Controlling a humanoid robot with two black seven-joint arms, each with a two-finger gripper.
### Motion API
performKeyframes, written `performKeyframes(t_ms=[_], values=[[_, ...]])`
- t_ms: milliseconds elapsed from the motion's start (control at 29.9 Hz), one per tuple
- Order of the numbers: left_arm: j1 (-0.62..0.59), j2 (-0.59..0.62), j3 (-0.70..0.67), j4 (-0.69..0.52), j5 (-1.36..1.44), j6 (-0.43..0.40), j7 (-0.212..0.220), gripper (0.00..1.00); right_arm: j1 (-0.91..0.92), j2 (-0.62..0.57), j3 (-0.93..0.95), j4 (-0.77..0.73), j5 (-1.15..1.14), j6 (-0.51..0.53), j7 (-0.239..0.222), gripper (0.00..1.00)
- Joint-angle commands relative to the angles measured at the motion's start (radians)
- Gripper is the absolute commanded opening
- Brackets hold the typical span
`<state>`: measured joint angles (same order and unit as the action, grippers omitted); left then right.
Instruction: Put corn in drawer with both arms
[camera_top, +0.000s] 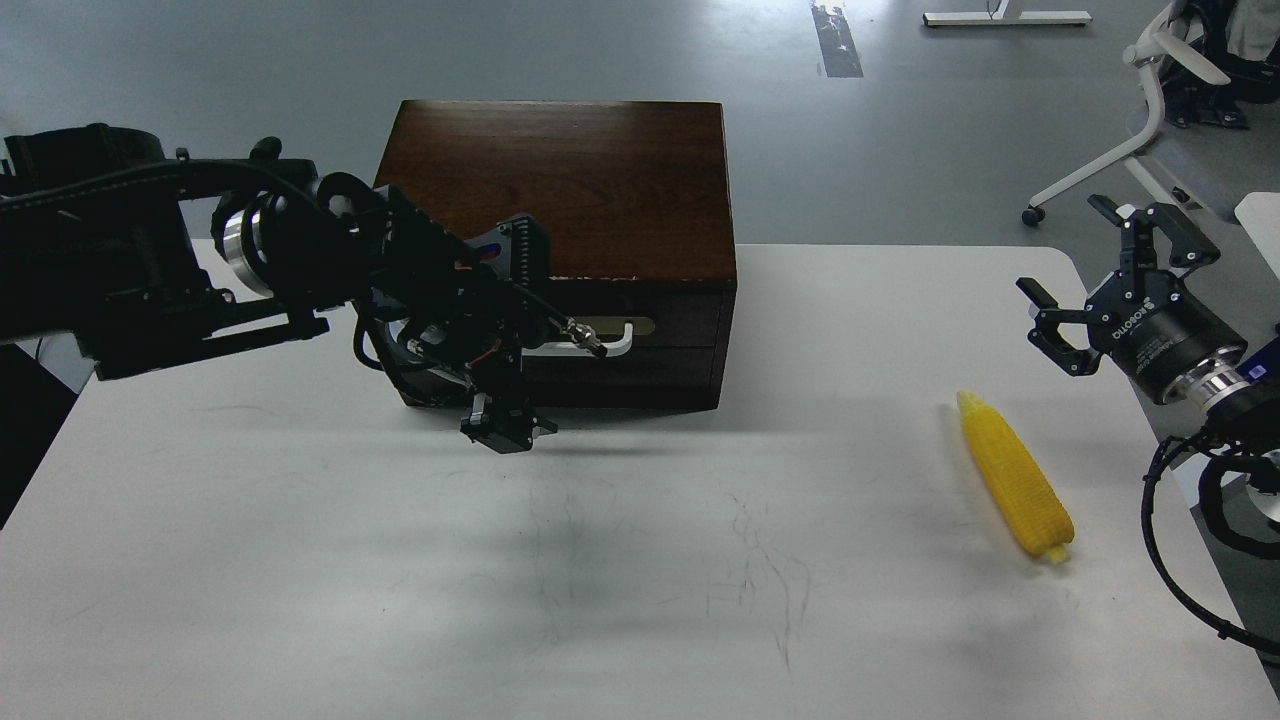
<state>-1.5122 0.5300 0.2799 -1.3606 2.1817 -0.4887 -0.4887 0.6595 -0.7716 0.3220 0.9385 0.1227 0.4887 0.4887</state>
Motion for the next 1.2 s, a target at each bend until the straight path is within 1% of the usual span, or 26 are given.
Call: performKeyframes(t_ms=[0,602,1171], values=[[0.0,-0.002,0.005,0.0,0.0,0.0,0.0,0.98,0.0,0.0,0.0,-0.001,0.0,0.0,0.0,1.0],[-0.002,-0.028,0.018,0.034,0.0,0.0,0.0,0.98,0.0,0.0,0.0,-0.001,0.0,0.0,0.0,1.0],[0.02,-0.033,0.016,0.021,0.0,0.0,0.0,0.98,0.0,0.0,0.002,-0.006,0.0,0.0,0.0,1.0]])
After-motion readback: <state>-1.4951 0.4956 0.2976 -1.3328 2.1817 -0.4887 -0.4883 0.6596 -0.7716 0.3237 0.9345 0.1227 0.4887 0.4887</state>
